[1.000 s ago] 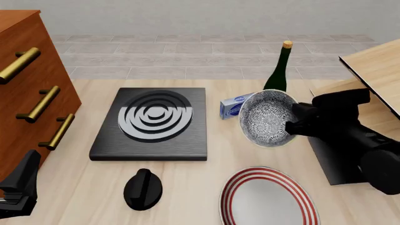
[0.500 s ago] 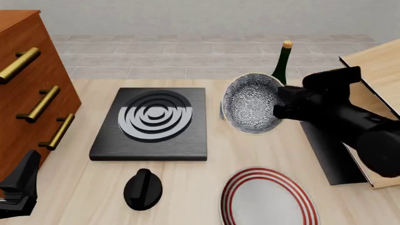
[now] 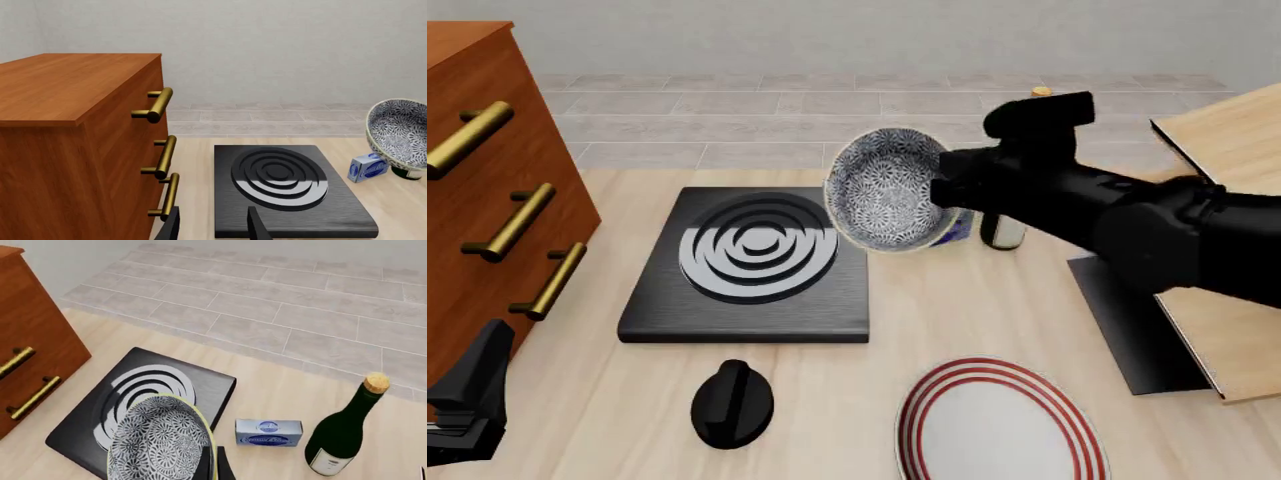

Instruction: Put the bowl on the stove.

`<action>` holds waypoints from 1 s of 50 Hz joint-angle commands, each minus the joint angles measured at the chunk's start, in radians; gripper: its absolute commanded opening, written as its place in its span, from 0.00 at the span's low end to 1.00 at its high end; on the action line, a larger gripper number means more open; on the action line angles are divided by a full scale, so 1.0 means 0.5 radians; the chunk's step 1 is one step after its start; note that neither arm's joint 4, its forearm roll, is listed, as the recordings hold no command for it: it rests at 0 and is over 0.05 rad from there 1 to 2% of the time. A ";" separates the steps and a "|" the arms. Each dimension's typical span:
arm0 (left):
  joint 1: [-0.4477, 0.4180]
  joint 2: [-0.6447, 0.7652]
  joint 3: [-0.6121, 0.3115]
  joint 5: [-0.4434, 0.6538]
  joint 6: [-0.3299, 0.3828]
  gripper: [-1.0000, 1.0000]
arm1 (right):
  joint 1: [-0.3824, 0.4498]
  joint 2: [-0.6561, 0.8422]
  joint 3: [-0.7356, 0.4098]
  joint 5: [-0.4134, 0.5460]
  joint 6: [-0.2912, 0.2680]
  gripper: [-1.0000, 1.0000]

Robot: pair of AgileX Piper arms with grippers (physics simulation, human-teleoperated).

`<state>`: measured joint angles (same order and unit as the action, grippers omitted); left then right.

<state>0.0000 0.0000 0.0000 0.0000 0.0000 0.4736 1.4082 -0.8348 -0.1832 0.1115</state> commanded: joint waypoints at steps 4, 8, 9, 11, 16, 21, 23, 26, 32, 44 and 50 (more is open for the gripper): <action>0.000 0.000 0.000 0.000 0.000 1.00 | 0.106 0.231 -0.310 0.113 0.083 0.00; 0.000 0.000 0.000 0.000 0.000 1.00 | 0.127 0.302 -0.398 0.142 0.147 0.00; 0.000 0.000 0.000 0.000 0.000 1.00 | 0.123 0.328 -0.429 0.149 0.147 0.00; 0.000 0.000 0.000 0.000 0.000 1.00 | 0.133 0.370 -0.481 0.165 0.176 0.00; 0.000 0.000 0.000 0.000 0.000 1.00 | 0.151 0.464 -0.596 0.209 0.228 0.00; 0.000 0.000 0.000 0.000 0.000 1.00 | 0.173 0.563 -0.692 0.234 0.306 0.00; 0.000 0.000 0.000 0.000 0.000 1.00 | 0.191 0.594 -0.725 0.245 0.309 0.00; 0.000 0.000 0.000 0.000 0.000 1.00 | 0.213 0.639 -0.775 0.261 0.344 0.00; 0.000 0.000 0.000 0.000 0.000 1.00 | 0.263 0.730 -0.869 0.289 0.475 0.00; 0.000 0.000 0.000 0.000 0.000 1.00 | 0.317 0.922 -1.052 0.349 0.582 0.00; 0.000 0.000 0.000 0.000 0.000 1.00 | 0.330 1.018 -1.156 0.384 0.642 0.00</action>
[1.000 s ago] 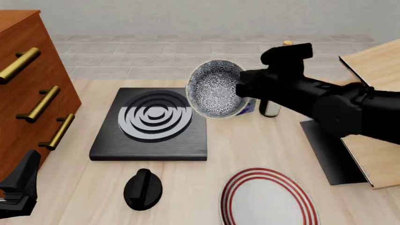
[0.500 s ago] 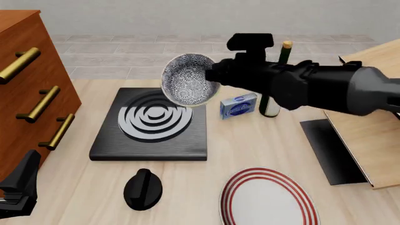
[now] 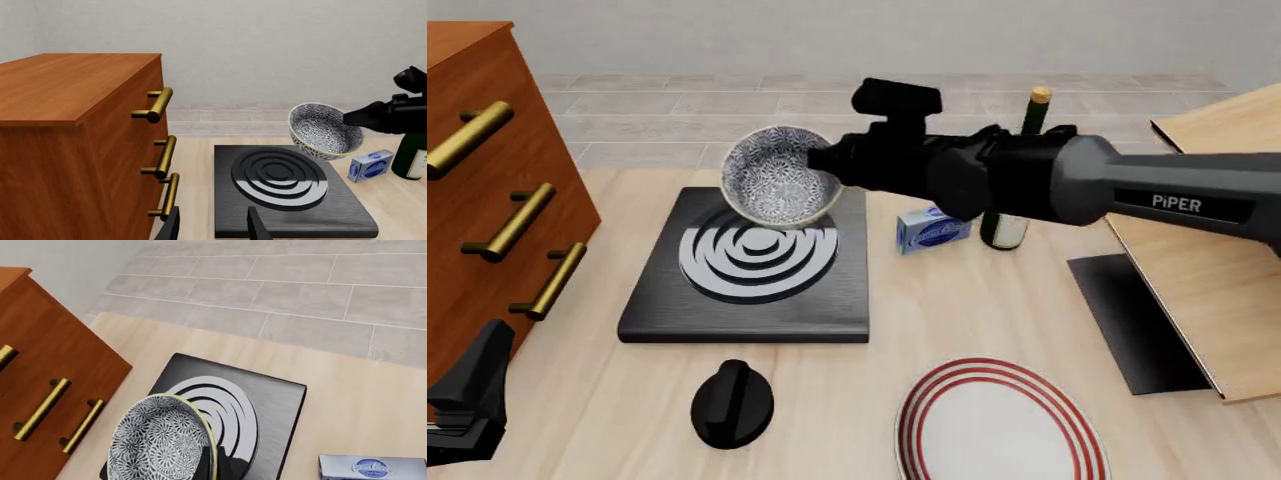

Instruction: Put the bowl on the stove.

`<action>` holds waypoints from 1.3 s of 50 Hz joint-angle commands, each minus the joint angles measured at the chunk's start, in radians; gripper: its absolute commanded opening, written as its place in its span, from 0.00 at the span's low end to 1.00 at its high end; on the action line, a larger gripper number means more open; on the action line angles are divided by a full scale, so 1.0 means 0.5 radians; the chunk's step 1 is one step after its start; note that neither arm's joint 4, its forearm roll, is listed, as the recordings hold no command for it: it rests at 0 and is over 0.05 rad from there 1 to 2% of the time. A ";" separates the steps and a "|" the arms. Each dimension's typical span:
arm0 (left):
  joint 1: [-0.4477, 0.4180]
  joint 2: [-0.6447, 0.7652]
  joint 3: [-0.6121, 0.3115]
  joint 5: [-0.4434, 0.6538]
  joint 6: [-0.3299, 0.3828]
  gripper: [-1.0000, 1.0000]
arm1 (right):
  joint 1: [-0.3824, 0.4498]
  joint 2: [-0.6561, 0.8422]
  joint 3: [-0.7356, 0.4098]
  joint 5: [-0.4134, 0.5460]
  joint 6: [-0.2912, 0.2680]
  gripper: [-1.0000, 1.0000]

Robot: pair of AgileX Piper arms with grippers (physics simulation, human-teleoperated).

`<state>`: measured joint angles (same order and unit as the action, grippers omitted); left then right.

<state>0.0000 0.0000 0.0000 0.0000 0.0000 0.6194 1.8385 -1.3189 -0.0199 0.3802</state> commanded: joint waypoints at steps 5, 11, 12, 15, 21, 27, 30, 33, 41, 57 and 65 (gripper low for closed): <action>0.000 0.000 0.000 0.000 0.000 1.00 | 0.047 0.240 -0.289 0.089 0.112 0.00; 0.000 0.000 0.000 0.000 0.000 1.00 | 0.050 0.356 -0.406 0.116 0.135 0.00; 0.000 0.000 0.000 0.000 0.000 1.00 | 0.056 0.373 -0.422 0.120 0.137 0.00; 0.000 0.000 0.000 0.000 0.000 1.00 | 0.063 0.423 -0.460 0.123 0.155 0.00; 0.000 0.000 0.000 0.000 0.000 1.00 | 0.068 0.514 -0.530 0.133 0.174 0.00; 0.000 0.000 0.000 0.000 0.000 1.00 | 0.069 0.585 -0.581 0.141 0.179 0.00; 0.000 0.000 0.000 0.000 0.000 1.00 | 0.072 0.624 -0.602 0.135 0.180 0.00; 0.000 0.000 0.000 0.000 0.000 1.00 | 0.067 0.648 -0.622 0.139 0.175 0.00; 0.000 0.000 0.000 0.000 0.000 1.00 | 0.046 0.719 -0.679 0.152 0.180 0.00; 0.000 0.000 0.000 0.000 0.000 1.00 | 0.037 0.844 -0.775 0.162 0.199 0.00; 0.000 0.000 0.000 0.000 0.000 1.00 | 0.038 0.880 -0.780 0.150 0.214 0.00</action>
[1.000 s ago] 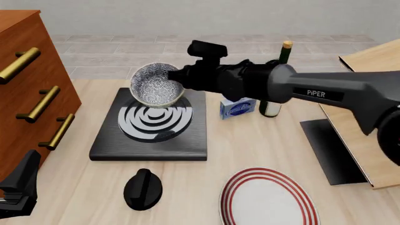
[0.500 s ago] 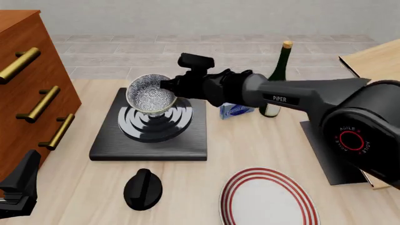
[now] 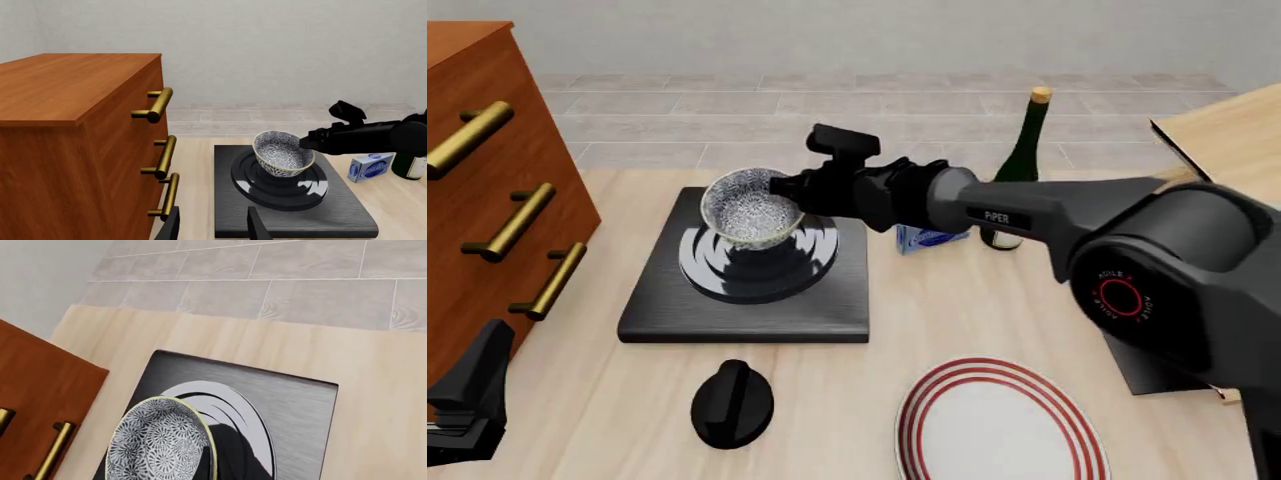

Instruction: Put the bowl on the stove.

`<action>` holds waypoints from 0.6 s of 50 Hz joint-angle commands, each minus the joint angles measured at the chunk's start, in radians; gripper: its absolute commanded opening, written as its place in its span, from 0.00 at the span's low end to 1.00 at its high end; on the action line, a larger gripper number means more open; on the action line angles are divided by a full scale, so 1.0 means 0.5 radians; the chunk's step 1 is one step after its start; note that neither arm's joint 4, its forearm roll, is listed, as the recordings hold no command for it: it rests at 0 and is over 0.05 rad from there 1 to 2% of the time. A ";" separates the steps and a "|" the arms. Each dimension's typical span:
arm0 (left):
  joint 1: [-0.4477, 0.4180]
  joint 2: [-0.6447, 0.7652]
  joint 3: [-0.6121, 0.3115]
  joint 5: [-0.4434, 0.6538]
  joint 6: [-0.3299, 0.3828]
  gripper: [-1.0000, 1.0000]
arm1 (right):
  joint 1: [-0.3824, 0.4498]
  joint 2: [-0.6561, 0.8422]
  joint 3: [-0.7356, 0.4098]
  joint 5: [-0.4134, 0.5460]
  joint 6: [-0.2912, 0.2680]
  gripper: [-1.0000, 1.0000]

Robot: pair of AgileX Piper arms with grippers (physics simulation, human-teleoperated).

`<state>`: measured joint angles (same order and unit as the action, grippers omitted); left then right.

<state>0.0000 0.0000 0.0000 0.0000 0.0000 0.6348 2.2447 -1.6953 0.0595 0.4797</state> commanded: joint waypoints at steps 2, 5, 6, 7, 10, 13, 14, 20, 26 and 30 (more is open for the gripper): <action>0.000 0.000 0.000 0.000 0.000 1.00 | 0.008 0.071 -0.028 -0.011 0.017 0.00; 0.000 0.000 0.000 0.000 0.000 1.00 | 0.006 0.083 -0.033 -0.008 0.009 0.00; 0.000 0.000 0.000 0.000 0.000 1.00 | 0.005 0.087 -0.033 -0.009 0.009 0.00; 0.000 0.000 0.000 0.000 0.000 1.00 | 0.003 0.090 -0.034 -0.010 0.009 0.00; 0.000 0.000 0.000 0.000 0.000 1.00 | -0.001 0.102 -0.035 -0.012 0.006 0.00; 0.000 0.000 0.000 0.000 0.000 1.00 | 0.007 0.099 -0.023 -0.020 0.014 0.00; 0.000 0.000 0.000 0.000 0.000 1.00 | 0.007 0.098 -0.023 -0.020 0.015 0.00; 0.000 0.000 0.000 0.000 0.000 1.00 | 0.022 0.068 -0.009 -0.024 0.014 0.00; 0.000 0.000 0.000 0.000 0.000 1.00 | 0.019 0.030 0.007 -0.024 -0.005 1.00; 0.000 0.000 0.000 0.000 0.000 1.00 | 0.016 0.015 0.010 -0.017 -0.012 1.00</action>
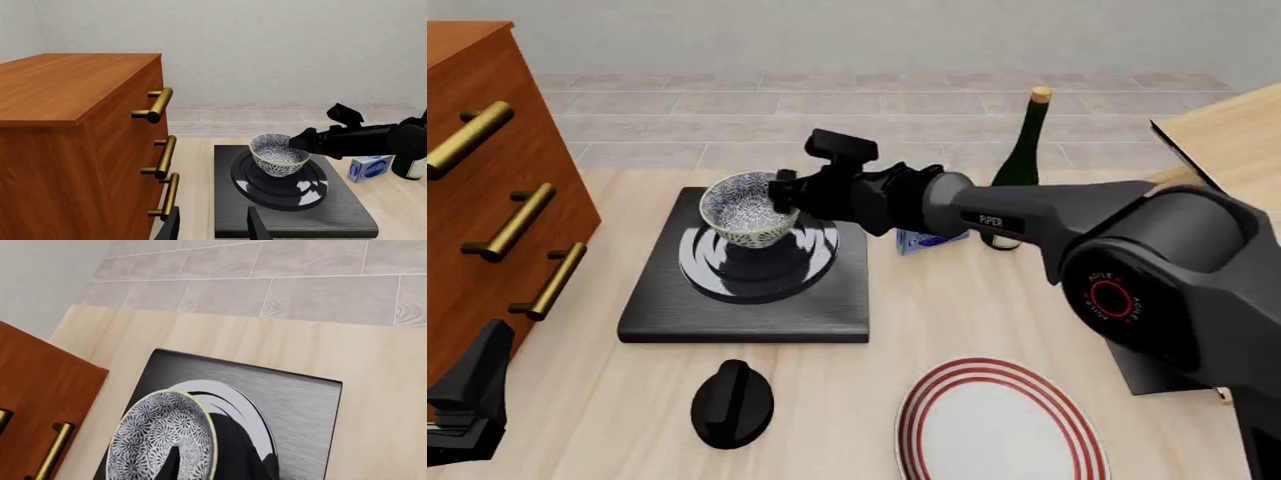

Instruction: Put the bowl on the stove.

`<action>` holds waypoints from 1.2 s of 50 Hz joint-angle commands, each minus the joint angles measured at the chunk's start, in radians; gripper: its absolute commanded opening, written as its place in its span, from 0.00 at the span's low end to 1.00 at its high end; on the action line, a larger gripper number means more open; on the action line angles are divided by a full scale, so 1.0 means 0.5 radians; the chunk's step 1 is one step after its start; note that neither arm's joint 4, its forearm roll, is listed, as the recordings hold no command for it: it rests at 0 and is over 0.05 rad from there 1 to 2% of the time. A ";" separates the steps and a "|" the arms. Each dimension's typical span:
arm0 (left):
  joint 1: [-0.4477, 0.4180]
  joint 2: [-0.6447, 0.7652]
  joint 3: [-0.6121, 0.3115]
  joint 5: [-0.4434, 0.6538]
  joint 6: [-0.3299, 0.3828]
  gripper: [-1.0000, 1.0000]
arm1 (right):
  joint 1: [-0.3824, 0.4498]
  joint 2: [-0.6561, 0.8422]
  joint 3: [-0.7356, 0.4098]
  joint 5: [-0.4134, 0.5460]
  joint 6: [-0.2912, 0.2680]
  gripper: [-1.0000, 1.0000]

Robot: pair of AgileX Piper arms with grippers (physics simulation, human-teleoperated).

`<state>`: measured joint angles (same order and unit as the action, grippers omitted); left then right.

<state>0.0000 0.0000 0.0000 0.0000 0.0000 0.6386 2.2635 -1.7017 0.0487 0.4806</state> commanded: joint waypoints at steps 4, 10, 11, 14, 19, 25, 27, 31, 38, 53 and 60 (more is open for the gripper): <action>0.000 0.000 0.000 0.000 0.000 1.00 | 0.015 -0.043 0.029 0.008 -0.020 1.00; 0.000 0.000 0.000 0.000 0.000 1.00 | 0.016 -0.068 0.030 0.019 -0.030 1.00; 0.000 0.000 0.000 0.000 0.000 1.00 | 0.018 -0.073 0.030 0.021 -0.031 1.00; 0.000 0.000 0.000 0.000 0.000 1.00 | 0.013 -0.096 0.018 0.040 -0.040 1.00; 0.000 0.000 0.000 0.000 0.000 1.00 | 0.005 -0.134 -0.004 0.072 -0.058 1.00; 0.000 0.000 0.000 0.000 0.000 1.00 | 0.001 -0.195 -0.012 0.110 -0.079 1.00; 0.000 0.000 0.000 0.000 0.000 1.00 | -0.004 -0.212 -0.006 0.111 -0.087 1.00; 0.000 0.000 0.000 0.000 0.000 1.00 | -0.004 -0.240 0.010 0.112 -0.093 1.00; 0.000 0.000 0.000 0.000 0.000 1.00 | -0.013 -0.312 0.042 0.123 -0.121 1.00; 0.000 0.000 0.000 0.000 0.000 1.00 | -0.005 -0.526 0.184 0.105 -0.184 1.00; 0.000 0.000 0.000 0.000 0.000 1.00 | 0.007 -0.633 0.318 0.045 -0.220 1.00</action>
<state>0.0000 0.0000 0.0000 0.0000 0.0000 0.6369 2.0140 -1.6093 0.0947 0.3897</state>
